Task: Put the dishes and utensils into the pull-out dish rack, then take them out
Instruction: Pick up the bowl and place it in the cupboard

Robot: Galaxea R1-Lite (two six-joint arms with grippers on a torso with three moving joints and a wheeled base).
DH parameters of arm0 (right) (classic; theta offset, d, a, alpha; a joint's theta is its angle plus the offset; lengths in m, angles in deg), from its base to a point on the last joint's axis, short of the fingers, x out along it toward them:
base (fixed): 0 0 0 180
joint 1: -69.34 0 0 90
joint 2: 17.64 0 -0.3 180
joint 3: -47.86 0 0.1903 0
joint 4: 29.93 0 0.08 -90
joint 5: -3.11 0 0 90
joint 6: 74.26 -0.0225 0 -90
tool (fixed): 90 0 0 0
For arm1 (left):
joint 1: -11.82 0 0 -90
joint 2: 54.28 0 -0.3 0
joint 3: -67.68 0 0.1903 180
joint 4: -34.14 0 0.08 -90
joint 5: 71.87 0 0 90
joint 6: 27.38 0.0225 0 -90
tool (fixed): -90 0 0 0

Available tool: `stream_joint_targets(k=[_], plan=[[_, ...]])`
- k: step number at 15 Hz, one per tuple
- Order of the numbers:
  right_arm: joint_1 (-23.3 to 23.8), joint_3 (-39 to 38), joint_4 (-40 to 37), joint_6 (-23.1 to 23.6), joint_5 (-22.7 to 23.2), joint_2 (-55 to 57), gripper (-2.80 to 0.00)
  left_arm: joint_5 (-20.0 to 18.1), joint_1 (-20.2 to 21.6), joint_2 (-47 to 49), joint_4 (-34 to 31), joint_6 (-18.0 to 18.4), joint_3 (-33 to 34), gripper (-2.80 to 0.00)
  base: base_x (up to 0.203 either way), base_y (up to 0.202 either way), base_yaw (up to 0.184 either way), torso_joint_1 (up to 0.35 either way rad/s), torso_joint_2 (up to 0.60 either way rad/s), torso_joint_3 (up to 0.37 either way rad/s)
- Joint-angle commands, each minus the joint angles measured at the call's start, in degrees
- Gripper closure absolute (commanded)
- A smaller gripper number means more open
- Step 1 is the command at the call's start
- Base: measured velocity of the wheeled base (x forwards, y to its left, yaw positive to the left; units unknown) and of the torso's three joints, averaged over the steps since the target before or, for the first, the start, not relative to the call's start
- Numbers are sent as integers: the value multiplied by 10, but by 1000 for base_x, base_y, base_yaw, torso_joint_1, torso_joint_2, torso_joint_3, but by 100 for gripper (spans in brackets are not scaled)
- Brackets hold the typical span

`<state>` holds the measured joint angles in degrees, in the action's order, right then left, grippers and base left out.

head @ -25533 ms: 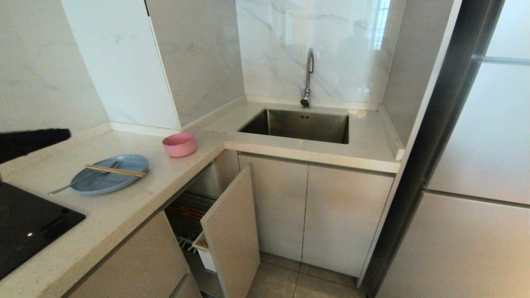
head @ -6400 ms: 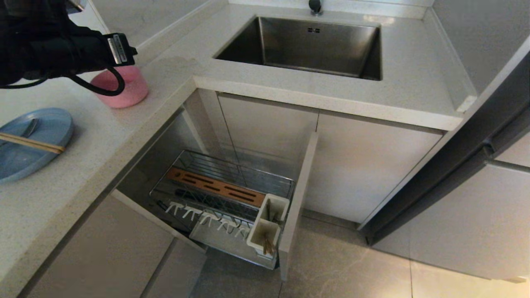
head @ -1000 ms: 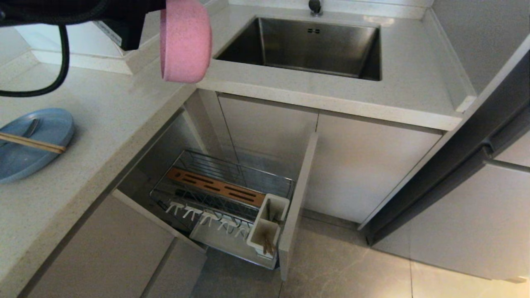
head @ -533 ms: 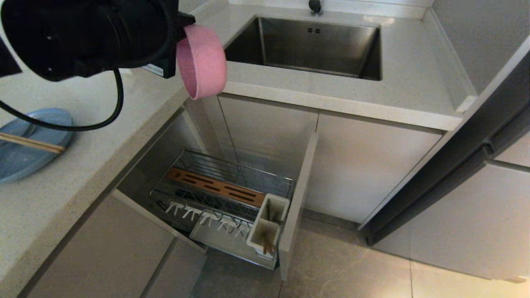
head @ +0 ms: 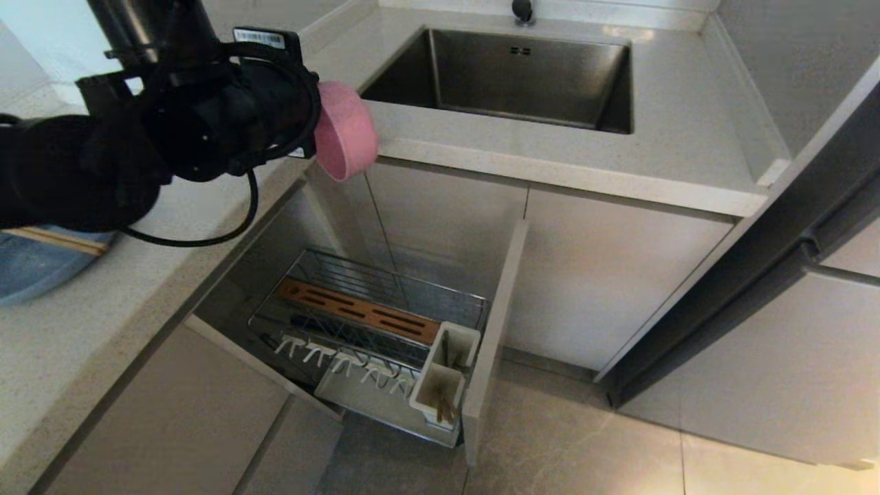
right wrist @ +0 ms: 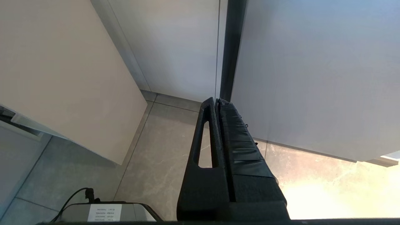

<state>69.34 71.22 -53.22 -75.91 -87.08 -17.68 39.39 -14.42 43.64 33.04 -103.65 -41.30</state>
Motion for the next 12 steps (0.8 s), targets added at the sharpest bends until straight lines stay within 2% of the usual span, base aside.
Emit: stream_joint_targets(k=[1, 3, 6, 9, 12], plan=[[0, 0, 0, 0, 0, 0, 0, 0, 4, 38, 1, -35, -4, 0, 0, 0, 0, 0, 0, 0], [0, 0, 0, 0, 0, 0, 0, 0, 7, 58, 2, -58, -9, 0, 0, 0, 0, 0, 0, 0], [0, 0, 0, 0, 0, 0, 0, 1, 19, 78, 1, -69, -8, 0, 0, 0, 0, 0, 0, 0], [0, 0, 0, 0, 0, 0, 0, 2, 38, 89, 2, -104, -3, 0, 0, 0, 0, 0, 0, 0], [0, 0, 0, 0, 0, 0, 0, 3, 51, 107, 4, -115, 2, 0, 0, 0, 0, 0, 0, 0]])
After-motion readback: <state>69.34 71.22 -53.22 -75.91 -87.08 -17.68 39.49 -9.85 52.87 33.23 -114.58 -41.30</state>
